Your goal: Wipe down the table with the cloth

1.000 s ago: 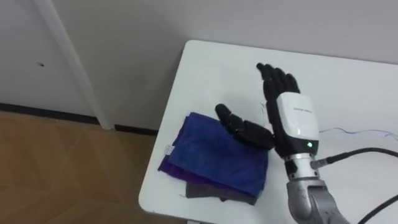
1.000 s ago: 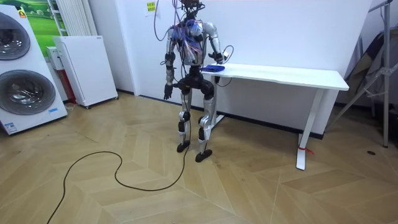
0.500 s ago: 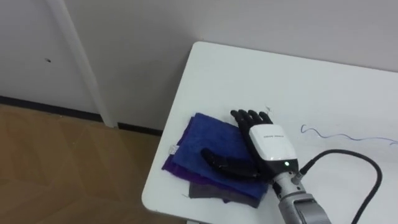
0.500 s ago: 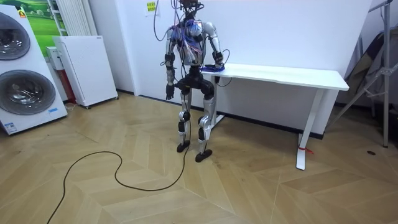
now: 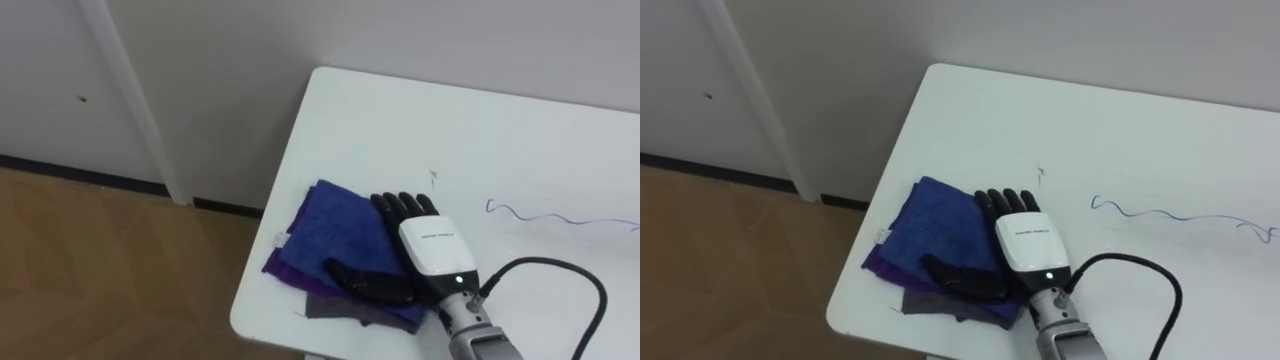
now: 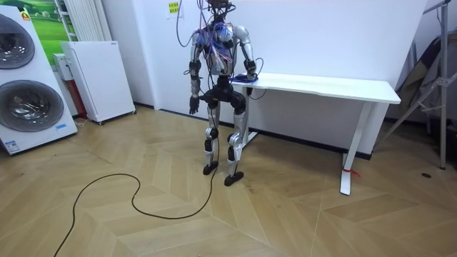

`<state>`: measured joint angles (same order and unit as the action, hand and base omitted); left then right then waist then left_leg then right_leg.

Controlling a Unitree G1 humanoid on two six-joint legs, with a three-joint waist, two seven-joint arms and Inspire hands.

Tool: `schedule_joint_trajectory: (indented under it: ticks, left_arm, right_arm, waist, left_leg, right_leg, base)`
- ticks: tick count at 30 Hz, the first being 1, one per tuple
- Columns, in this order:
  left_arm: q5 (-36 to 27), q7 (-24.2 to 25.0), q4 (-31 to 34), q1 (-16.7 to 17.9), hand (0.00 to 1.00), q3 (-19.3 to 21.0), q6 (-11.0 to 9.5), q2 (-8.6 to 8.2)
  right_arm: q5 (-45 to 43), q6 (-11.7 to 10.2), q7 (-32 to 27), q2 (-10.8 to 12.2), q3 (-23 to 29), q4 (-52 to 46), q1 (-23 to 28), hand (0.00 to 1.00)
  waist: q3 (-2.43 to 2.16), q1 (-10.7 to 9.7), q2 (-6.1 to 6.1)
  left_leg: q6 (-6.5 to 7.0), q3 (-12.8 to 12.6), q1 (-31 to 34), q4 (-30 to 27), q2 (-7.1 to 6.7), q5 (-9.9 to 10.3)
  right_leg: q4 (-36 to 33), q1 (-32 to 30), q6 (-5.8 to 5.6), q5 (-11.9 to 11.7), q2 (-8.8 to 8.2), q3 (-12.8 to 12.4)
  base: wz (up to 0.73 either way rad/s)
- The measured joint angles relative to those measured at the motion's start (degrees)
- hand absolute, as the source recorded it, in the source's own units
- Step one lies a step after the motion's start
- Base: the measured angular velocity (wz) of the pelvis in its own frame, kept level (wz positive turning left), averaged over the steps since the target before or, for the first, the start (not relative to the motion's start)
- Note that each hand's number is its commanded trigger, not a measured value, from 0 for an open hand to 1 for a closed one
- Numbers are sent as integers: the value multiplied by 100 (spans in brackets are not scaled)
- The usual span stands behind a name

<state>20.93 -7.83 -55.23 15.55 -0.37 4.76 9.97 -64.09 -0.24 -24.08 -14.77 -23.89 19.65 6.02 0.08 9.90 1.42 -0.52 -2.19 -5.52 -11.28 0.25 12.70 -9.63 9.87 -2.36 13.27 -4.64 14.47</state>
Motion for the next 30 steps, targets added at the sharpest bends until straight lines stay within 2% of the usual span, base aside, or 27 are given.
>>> schedule_joint_trajectory:
  ticks: [3, 7, 8, 9, 18, 30]
  left_arm:
    - [-4, -8, -20, 0, 0, -46, 18, -1]
    - [-4, -16, -48, 1, 0, -138, 29, -2]
    - [-4, -16, -48, 1, 0, -163, 37, -2]
    - [-4, -16, -48, 1, 0, -208, 50, -1]
    - [13, 87, 242, 38, 0, -248, 212, -5]
    - [10, 79, 267, 120, 0, -115, 233, -16]
  right_arm:
    - [-2, 27, -68, -1, -6, -1, 39, 0]
    - [-107, 31, -133, 0, -19, -16, 89, 0]
    - [-116, 32, -134, 0, -20, -23, 95, 54]
    - [-122, 35, -134, -1, -26, -34, 102, 100]
    - [-116, 31, -157, -1, -77, -381, 145, 100]
    - [-120, -36, -402, 93, 85, -415, 306, 100]
  waist:
    - [-23, -2, -30]
    - [-33, -3, -33]
    - [-33, -3, -32]
    - [-33, -3, -32]
    - [-63, -36, 23]
    - [-50, -49, 44]
  left_leg:
    - [0, 7, -3, -3, 0, 0]
    - [0, 7, -1, -9, 0, 0]
    - [0, 7, -1, -10, 0, 0]
    - [0, 6, -1, -9, -1, 0]
    - [1, 10, 9, -15, -6, 0]
    - [17, 80, -75, -29, -28, -7]
  right_leg:
    - [-1, 6, 0, 0, 0, 3]
    - [-2, 11, 0, 0, 0, 3]
    - [-3, 13, 0, 0, 0, 3]
    - [-4, 13, 0, 0, 0, 3]
    - [-7, 32, 0, 0, -8, 18]
    - [-2, 203, -9, -4, -27, 76]
  base:
    - [0]
    - [0]
    - [0]
    - [0]
    - [0]
    - [4]
